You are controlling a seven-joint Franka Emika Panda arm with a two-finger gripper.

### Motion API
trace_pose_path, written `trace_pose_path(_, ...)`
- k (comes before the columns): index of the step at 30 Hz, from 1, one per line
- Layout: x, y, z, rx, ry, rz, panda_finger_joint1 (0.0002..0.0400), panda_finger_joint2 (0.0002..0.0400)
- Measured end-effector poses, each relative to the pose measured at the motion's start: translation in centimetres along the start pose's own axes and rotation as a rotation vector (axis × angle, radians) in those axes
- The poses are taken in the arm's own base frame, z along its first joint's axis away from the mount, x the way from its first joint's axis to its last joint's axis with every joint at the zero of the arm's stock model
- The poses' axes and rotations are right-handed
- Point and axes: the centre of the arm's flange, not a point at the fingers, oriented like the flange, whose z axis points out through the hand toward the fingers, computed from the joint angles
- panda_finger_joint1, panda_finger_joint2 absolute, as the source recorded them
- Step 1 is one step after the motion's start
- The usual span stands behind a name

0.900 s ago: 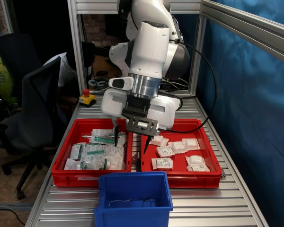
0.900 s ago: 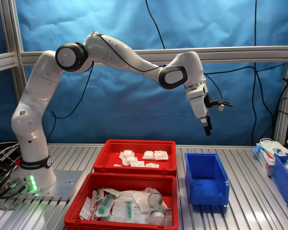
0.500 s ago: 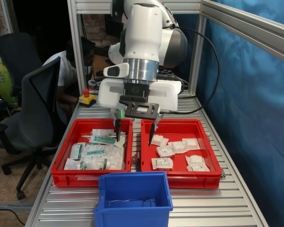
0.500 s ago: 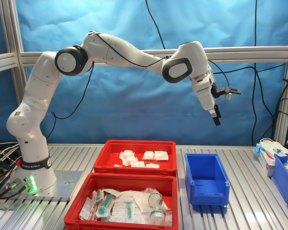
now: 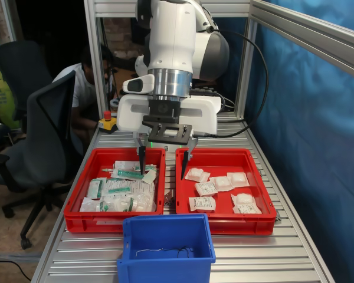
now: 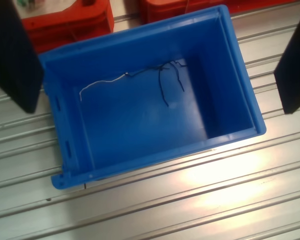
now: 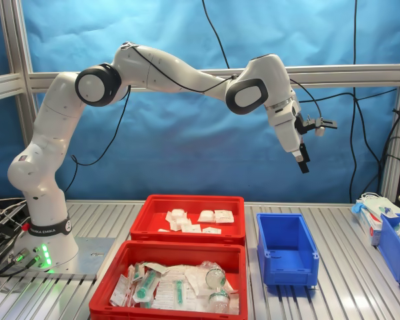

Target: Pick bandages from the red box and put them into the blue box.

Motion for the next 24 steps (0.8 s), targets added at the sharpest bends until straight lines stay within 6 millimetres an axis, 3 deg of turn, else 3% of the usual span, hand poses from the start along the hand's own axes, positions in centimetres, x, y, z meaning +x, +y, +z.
trace_pose_path(24, -0.25, -0.18, -0.04, 0.004, -0.005, -0.002, 0.04, 0.04)
